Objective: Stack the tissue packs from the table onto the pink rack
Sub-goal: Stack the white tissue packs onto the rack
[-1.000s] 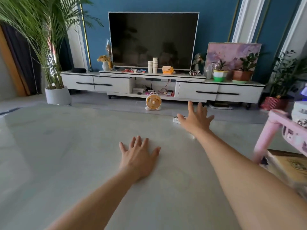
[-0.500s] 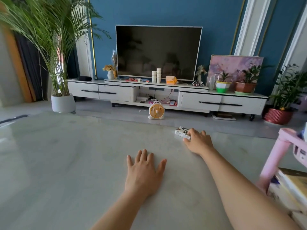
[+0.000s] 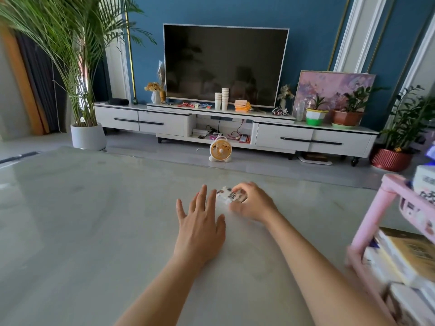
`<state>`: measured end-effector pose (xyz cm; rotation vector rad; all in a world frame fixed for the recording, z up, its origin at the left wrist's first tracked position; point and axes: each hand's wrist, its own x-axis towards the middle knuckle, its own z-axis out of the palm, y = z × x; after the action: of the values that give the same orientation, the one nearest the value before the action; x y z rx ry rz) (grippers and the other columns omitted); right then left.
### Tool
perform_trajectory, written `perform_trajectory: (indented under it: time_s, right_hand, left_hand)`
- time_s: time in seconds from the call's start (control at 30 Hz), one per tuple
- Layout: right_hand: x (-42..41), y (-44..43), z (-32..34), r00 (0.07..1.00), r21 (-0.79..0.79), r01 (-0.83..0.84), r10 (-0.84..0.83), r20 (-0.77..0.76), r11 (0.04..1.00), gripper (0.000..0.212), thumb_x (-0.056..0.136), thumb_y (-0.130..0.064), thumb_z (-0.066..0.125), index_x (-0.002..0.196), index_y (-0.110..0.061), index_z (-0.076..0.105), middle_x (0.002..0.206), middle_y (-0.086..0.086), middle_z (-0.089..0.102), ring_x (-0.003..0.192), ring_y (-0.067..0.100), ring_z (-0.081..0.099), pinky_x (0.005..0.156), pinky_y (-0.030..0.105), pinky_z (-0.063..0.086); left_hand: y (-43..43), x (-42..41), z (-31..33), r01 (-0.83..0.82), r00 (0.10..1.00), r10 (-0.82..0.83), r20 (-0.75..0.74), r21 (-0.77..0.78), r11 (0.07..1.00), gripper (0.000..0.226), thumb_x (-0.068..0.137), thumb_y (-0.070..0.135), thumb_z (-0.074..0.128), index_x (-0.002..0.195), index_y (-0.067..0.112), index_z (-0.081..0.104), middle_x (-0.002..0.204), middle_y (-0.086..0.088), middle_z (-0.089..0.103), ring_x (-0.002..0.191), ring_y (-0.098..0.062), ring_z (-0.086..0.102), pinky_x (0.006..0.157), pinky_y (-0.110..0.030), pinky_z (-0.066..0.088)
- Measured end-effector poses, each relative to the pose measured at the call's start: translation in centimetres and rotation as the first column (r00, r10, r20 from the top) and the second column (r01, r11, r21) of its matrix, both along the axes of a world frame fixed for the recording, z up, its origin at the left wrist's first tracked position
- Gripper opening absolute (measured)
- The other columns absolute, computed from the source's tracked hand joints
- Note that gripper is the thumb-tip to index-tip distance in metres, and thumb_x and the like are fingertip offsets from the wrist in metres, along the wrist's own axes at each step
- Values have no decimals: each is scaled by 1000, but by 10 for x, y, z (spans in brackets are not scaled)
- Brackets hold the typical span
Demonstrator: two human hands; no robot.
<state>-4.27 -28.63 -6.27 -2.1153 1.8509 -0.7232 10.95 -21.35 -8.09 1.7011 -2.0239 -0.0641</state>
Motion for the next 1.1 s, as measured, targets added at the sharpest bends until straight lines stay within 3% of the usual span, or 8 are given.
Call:
perform_trajectory:
  time_s: [0.17,0.23,0.3,0.43,0.57,0.73,0.93,1.1]
  right_hand:
    - [28,79,4,974,68,-209,201,108,976,43,70,-29,76,110,-21,61,108,-2,55,97,13,56,77,19,38]
    - [28,120,6,948,108,-293,274,161,950,45,70,-25,78,111,-21,60,104,-4,53,93,9,54,76,15,39]
    - [24,167,8,943,107,-312,293,157,944,45,71,-28,75,113,-26,60,98,-10,50,88,5,52,72,10,38]
    - [3,255,4,944,73,-330,326,56,941,63,67,-59,59,125,-34,51,111,-21,45,103,2,46,83,6,31]
    - [-31,315,7,978,148,-201,207,-26,968,91,71,-57,67,144,-33,19,140,-17,20,132,4,16,110,23,14]
    - [-44,347,17,996,142,-71,79,-50,987,59,87,-38,58,138,-29,30,134,-6,43,120,12,38,98,20,28]
    - [-56,390,58,955,46,-113,95,282,993,59,72,-38,76,120,-42,42,111,-15,50,100,-2,52,85,12,44]
    - [-90,443,117,892,-63,-147,160,424,987,39,71,-52,70,102,-42,48,100,-16,59,85,-6,57,62,15,50]
  left_hand:
    - [37,15,11,130,988,-141,65,147,981,73,88,22,44,149,24,2,156,3,-16,143,-16,-15,115,-42,-8]
    - [60,18,18,147,985,-166,44,287,947,64,87,29,50,145,24,24,156,2,14,144,-16,8,116,-37,6]
    - [90,18,28,175,978,-203,42,352,919,50,81,33,58,129,25,47,136,4,44,129,-17,37,106,-30,26]
    - [158,4,49,245,899,-373,229,441,863,44,81,31,59,120,14,50,121,-4,43,116,-21,41,97,-31,37]
    - [199,-15,64,242,875,-380,300,409,880,44,78,33,63,116,13,52,116,-5,48,105,-22,49,83,-27,36]
    - [222,-23,83,155,929,-243,279,303,940,43,77,35,64,112,13,52,111,-4,50,100,-20,50,76,-26,36]
    - [260,-25,108,118,991,-129,26,263,957,34,70,39,69,94,18,56,95,2,51,81,-16,52,68,-25,44]
    - [294,-54,149,215,965,-194,-178,105,971,46,69,43,71,108,25,53,99,7,54,84,-9,55,71,-24,49]
